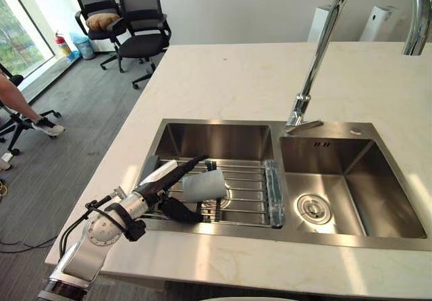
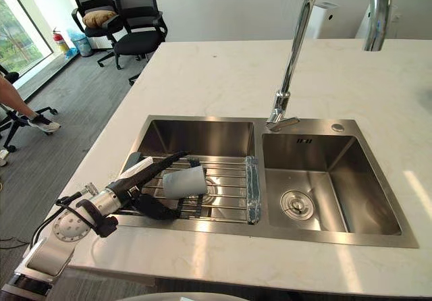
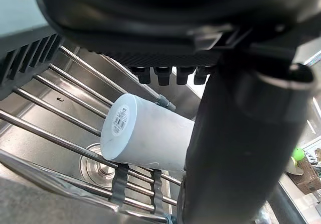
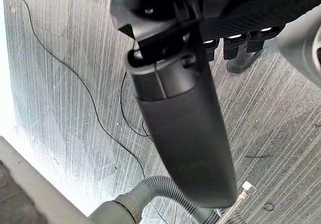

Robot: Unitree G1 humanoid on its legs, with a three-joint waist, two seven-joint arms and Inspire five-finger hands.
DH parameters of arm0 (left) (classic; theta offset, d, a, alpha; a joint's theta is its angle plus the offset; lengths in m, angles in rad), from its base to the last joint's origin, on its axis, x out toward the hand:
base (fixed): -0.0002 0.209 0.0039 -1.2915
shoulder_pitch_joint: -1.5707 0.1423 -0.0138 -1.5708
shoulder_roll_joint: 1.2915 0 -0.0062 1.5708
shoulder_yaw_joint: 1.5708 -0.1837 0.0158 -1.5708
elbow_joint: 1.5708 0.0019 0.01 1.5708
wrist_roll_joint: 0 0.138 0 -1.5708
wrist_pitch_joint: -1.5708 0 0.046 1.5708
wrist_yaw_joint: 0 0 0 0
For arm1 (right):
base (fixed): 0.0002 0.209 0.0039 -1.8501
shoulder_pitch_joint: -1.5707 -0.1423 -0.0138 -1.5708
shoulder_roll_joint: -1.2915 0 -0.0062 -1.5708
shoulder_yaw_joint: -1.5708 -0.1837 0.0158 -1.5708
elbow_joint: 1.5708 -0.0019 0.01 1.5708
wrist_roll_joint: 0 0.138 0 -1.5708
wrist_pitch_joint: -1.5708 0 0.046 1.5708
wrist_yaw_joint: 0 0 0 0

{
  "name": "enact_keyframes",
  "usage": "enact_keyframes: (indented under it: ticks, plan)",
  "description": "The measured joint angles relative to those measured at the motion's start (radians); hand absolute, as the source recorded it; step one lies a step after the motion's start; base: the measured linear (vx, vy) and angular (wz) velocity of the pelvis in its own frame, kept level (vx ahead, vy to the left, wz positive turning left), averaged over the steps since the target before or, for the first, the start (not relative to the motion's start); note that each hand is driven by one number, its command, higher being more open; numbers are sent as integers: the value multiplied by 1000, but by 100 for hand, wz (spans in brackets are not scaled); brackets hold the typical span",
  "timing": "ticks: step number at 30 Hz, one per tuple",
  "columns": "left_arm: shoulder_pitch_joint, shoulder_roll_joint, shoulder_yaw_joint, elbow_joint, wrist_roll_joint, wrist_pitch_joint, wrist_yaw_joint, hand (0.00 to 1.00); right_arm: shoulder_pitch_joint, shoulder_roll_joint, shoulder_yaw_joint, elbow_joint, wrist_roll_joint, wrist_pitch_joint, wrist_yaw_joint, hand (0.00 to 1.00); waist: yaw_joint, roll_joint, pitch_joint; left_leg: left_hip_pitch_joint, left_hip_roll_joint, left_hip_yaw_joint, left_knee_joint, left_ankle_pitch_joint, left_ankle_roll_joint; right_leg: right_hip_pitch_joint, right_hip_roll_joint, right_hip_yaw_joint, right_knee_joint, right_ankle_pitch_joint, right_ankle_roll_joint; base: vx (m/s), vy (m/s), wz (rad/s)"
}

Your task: Walk over to the sink, pick up the cup, carry it to the dishwasher, place the cup inside the dishwasher, then close the dishwasher door

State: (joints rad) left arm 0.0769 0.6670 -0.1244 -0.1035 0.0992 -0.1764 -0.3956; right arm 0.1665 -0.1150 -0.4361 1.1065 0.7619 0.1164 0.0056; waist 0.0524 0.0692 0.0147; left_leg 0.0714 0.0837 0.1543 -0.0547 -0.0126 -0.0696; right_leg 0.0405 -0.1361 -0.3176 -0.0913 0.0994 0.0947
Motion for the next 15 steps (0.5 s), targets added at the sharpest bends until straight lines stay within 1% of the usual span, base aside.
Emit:
enact_keyframes:
  ticks: [8,12,14,15]
  plan:
    - [-8,0,0,4,0,0,-6,100,2,1,0,-1,1,2,-6,100,-9,4,8,3,0,0,-7,2,0,0,0,-2,0,-1,1,0,0,0]
    - [-36,0,-6,23,-2,29,-42,100,3,1,0,-2,1,2,-6,100,-16,8,12,6,1,2,-8,2,-1,1,0,0,0,-1,2,-5,-2,-1]
    - [-53,0,-11,44,-3,59,-53,100,3,3,0,-14,1,2,-6,100,-20,10,22,9,2,9,-9,2,-1,2,0,4,0,-1,2,-35,-10,-5]
    - [-57,0,-14,48,-3,65,-57,100,3,4,0,-16,1,2,-6,100,-22,10,24,9,2,11,-9,2,-1,2,0,4,0,-1,2,-33,-9,-3]
